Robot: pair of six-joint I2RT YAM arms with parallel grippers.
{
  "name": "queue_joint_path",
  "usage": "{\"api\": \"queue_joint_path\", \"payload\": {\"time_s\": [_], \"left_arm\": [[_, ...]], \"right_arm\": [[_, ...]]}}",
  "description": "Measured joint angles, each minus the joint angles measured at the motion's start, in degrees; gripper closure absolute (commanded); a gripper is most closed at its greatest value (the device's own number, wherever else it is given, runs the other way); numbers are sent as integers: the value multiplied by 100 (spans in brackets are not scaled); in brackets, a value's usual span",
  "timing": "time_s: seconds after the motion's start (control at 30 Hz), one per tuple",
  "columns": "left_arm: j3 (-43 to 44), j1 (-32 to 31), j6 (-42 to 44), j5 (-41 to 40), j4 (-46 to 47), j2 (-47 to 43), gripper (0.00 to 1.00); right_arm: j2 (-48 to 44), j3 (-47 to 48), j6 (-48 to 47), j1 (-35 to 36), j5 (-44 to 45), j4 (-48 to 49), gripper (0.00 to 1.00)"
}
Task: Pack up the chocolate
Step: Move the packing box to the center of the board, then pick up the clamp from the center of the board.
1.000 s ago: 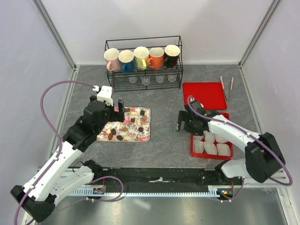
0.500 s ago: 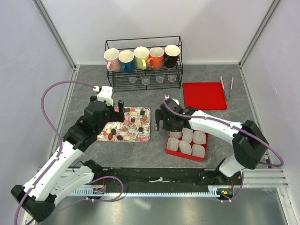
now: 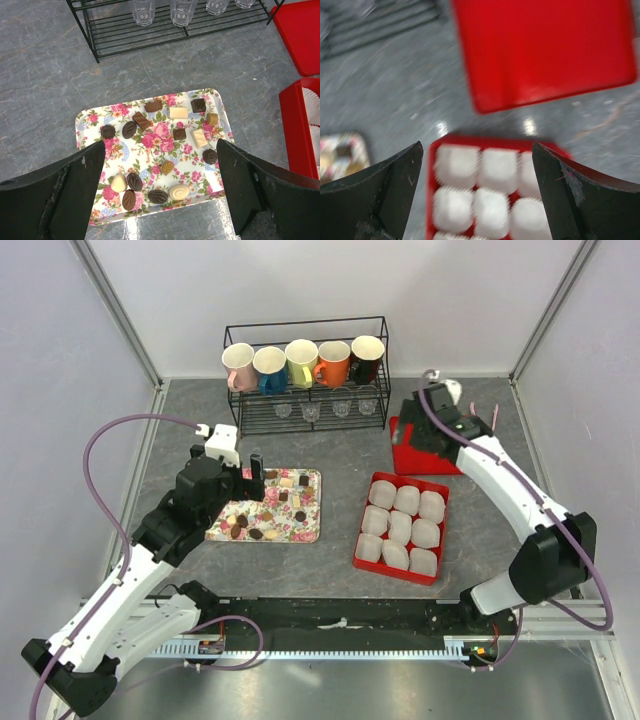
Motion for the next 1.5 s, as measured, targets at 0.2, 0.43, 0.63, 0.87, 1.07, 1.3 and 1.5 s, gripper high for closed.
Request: {"api": "queue_joint_path", "payload": {"time_s": [0.2,0.43,0.63,0.87,1.07,1.3,1.5], "left_arm": [[-39,0,0,4,2,-87,1],[-90,0,0,-4,7,-138,1],[-90,39,0,-4,44,-155,1],[-90,136,0,0,55,-98,1],[-90,199,0,7,63,9,1],[-90,238,0,103,81,44,1],[-111,249,0,131,85,59,1]], "right_arm": [[640,278,-173,-1346,131,352,12],[1958,909,-411,-2730,-9,1014,32],[2839,1412,-737,-3447,-151,1255,46],[3550,1759,-1095,-3886,-560,1329,58],[3954,1797,-1327,-4041,-925,1331,62],[4153,1880,-1497,-4033,-1165,1386,76],[4170,1895,-1534,-4109,-1257,1425,90]]}}
